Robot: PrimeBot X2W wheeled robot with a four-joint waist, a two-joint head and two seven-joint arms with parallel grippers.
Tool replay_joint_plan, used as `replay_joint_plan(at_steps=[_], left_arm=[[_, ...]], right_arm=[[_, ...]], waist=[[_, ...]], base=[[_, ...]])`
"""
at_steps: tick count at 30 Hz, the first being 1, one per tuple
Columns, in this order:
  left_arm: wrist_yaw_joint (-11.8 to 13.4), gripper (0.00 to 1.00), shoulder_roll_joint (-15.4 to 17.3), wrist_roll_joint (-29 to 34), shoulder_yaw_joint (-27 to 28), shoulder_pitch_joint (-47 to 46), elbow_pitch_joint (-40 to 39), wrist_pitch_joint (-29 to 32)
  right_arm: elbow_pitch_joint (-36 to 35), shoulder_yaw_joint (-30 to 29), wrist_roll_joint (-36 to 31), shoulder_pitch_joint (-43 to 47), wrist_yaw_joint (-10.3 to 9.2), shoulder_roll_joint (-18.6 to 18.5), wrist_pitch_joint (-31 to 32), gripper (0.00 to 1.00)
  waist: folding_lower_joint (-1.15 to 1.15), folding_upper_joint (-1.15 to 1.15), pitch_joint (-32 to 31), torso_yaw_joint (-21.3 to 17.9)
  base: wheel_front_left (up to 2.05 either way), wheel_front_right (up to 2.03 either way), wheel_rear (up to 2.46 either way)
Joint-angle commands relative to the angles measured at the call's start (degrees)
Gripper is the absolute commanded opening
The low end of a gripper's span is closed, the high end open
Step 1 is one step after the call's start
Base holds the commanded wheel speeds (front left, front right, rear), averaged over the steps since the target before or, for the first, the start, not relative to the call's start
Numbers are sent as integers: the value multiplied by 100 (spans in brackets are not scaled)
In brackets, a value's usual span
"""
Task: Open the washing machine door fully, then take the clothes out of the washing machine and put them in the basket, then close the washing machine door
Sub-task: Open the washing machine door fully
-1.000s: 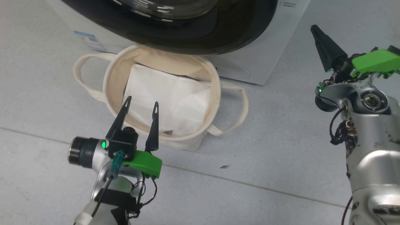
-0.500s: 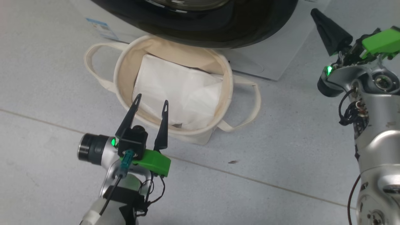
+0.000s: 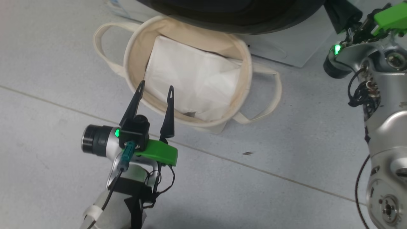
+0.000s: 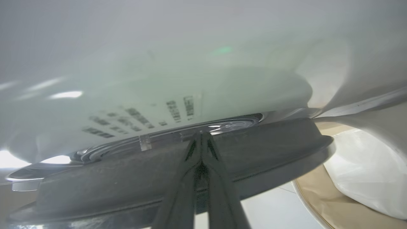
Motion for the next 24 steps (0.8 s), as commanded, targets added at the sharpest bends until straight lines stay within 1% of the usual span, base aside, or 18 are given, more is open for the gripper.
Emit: replay_joint_plan(at_steps=[1,8,14,17,20,24], left_arm=[[92,100,71,-19,161,-128,-121,-86],[142,100,55,-98,140,-199,-31,-177],[157,100,51,-157,136,-201,70,-231],[168,100,73,-178,154,-185,107,-255],[171,100,98,-213,176,-126,155,-274],[159,100,134,-253,186,-50,180,-288]], right_arm=[[-120,87,28,-259,2,86,63,0],[-31,140,23,-425,2,108,158,0],[150,273,38,-315,2,163,477,0],[53,360,27,-69,2,208,539,0],[-169,404,206,331,2,272,671,0],[-499,610,390,848,2,308,723,0]], waist=[[0,0,83,69],[0,0,168,197],[0,0,78,230],[0,0,-58,225],[0,0,-255,203],[0,0,-453,167]], base=[[0,0,0],[0,0,0],[0,0,0],[0,0,0],[0,0,0],[0,0,0]])
